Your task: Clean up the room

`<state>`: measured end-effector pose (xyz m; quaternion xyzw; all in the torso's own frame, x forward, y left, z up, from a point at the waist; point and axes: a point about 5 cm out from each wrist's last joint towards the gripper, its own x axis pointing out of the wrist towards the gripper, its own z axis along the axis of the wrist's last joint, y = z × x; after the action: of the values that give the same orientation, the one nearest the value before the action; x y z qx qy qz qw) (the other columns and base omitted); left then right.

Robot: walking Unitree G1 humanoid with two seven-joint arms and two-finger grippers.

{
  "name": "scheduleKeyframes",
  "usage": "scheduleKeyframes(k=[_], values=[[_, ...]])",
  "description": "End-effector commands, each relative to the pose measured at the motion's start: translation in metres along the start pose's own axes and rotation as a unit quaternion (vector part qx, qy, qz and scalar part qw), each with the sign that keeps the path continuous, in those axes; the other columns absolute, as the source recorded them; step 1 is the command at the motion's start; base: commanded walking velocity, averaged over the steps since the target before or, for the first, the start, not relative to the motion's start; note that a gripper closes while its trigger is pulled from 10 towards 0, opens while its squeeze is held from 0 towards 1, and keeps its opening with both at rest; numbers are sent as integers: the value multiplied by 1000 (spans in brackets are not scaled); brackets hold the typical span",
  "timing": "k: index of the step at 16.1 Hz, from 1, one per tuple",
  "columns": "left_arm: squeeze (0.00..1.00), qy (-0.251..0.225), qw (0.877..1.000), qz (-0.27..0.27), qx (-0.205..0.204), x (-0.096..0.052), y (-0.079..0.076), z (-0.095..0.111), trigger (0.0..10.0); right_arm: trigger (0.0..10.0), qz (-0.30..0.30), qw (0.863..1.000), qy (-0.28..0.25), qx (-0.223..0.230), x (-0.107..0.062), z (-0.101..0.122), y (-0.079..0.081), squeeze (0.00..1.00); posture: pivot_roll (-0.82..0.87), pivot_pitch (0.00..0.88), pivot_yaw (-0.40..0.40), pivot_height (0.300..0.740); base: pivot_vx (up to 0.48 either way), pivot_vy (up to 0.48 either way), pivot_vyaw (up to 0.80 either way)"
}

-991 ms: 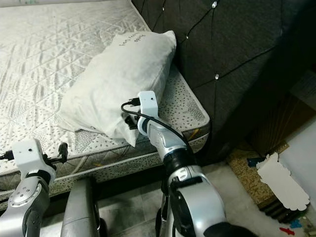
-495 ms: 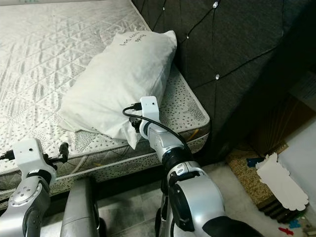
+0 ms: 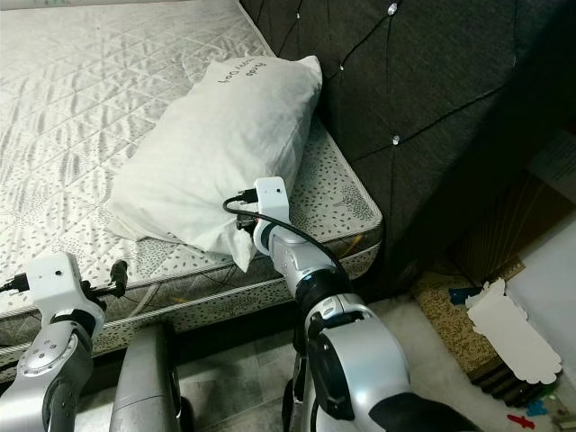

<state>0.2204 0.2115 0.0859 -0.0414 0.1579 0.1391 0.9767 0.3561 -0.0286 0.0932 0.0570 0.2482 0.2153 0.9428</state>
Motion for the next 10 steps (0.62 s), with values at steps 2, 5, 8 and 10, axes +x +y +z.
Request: scheduleKeyframes(k=[2, 5, 8, 10], values=[[0, 0, 1000, -8, 0, 3, -4, 0, 10000, 0, -10, 1000, -13, 0, 0, 11, -7, 0, 20, 26, -73, 536, 0, 0, 0], [0, 1, 1000, -8, 2, 6, -5, 0, 10000, 0, -43, 998, -38, -15, -5, 26, -27, 0, 17, 15, -72, 536, 0, 0, 0], [0, -4, 1000, -4, 3, 10, -6, 2, 10000, 0, -90, 992, -83, -41, -16, 58, -58, 0, 8, 0, -70, 536, 0, 0, 0], [0, -12, 1000, -7, 2, 12, -8, 5, 10000, 0, -142, 981, -129, -38, -34, 94, -91, 0, -2, 0, -60, 536, 0, 0, 0]])
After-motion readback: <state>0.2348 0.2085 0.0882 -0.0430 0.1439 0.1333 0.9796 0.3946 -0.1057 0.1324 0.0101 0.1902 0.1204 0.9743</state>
